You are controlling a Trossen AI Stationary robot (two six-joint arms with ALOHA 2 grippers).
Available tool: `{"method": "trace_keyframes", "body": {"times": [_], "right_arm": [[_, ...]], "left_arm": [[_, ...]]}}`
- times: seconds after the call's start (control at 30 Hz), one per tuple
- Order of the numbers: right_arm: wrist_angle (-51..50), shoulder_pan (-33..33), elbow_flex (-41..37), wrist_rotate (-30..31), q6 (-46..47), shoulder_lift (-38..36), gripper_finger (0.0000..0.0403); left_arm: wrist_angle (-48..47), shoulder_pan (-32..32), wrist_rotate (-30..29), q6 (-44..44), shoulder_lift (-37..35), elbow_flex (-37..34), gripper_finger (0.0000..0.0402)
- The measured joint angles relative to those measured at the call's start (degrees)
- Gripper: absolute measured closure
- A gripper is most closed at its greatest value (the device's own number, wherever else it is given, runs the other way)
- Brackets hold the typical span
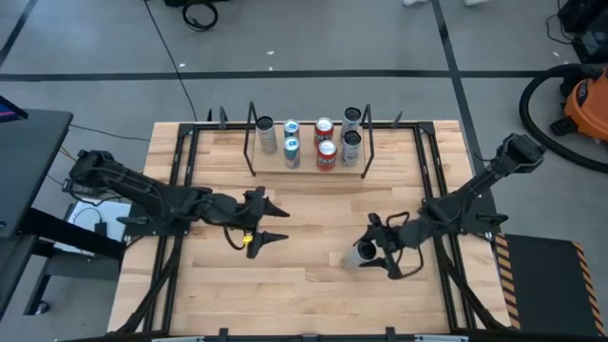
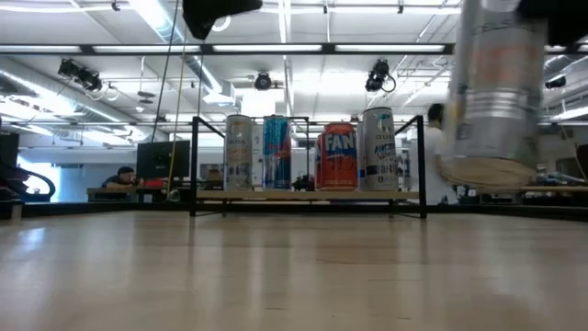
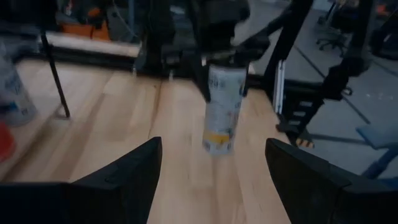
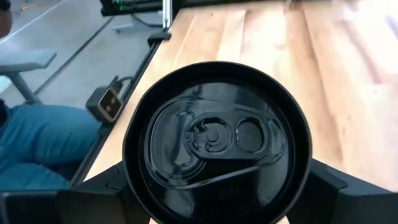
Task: Place canned beverage on shelf
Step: Put the white yellow soda can on the shelf aligned with the other white yellow soda can
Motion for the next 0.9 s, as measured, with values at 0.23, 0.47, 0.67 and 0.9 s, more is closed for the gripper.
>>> {"method": "trace_keyframes", "body": {"times": [0.23, 0.47, 0.67, 0.9], "right_arm": [[7.0, -5.7, 0.0, -1.7, -6.4, 0.0, 0.0127], [13.5, -8.5, 0.0, -4.9, -9.9, 0.0, 0.0127], [14.6, -10.1, 0.0, -5.0, -10.5, 0.0, 0.0127], [17.0, -12.0, 0.0, -5.9, -10.5, 1.6, 0.0127]], "left_arm": [[0.8, 0.4, 0.1, -1.2, 5.4, 0.0, 0.0115], [7.4, 0.9, 0.2, -1.4, 11.5, 0.0, 0.0115], [14.8, 2.6, 2.9, -1.4, 15.7, 0.0, 0.0115], [24.6, 6.1, 10.5, -1.0, 20.2, 0.0, 0.0115]]}}
